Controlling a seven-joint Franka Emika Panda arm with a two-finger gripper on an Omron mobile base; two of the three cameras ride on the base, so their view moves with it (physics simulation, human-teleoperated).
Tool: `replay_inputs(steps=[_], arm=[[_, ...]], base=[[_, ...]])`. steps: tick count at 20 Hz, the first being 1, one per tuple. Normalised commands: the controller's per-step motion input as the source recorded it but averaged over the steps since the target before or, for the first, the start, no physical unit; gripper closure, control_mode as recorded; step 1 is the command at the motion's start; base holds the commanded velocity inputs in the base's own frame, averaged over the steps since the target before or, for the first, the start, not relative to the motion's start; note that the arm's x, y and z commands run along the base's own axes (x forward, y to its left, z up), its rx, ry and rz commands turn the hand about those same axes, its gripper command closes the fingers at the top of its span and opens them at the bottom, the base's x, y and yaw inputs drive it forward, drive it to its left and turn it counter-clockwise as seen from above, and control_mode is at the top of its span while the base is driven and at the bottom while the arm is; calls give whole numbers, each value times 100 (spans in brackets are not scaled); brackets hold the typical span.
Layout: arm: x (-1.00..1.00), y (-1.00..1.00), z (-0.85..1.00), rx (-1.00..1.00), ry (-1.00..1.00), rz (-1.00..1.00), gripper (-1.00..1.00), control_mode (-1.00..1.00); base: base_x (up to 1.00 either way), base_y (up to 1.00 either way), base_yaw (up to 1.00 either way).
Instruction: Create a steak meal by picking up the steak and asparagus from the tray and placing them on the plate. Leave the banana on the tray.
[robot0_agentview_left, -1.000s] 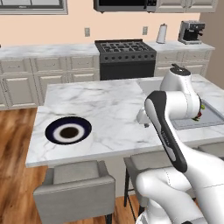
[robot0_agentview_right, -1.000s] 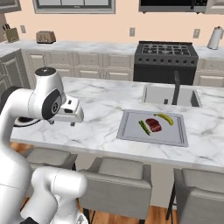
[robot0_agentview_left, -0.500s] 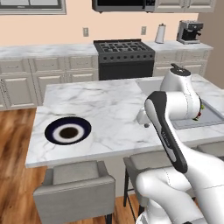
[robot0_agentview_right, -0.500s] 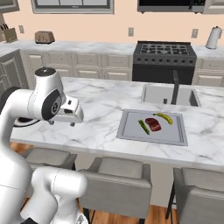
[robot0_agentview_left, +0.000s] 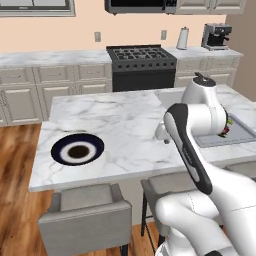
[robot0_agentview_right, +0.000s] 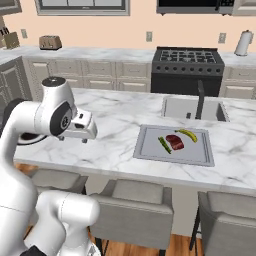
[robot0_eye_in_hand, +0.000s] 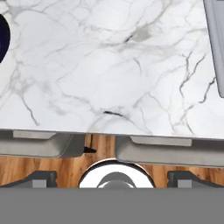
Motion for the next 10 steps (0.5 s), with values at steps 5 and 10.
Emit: replay_inputs(steps=[5,10], arm=[[41,-56,-6,4,3,-5,-100,-100],[48,-67,-1,8,3,0,-100,-100]], base=[[0,0,0],[0,0,0]])
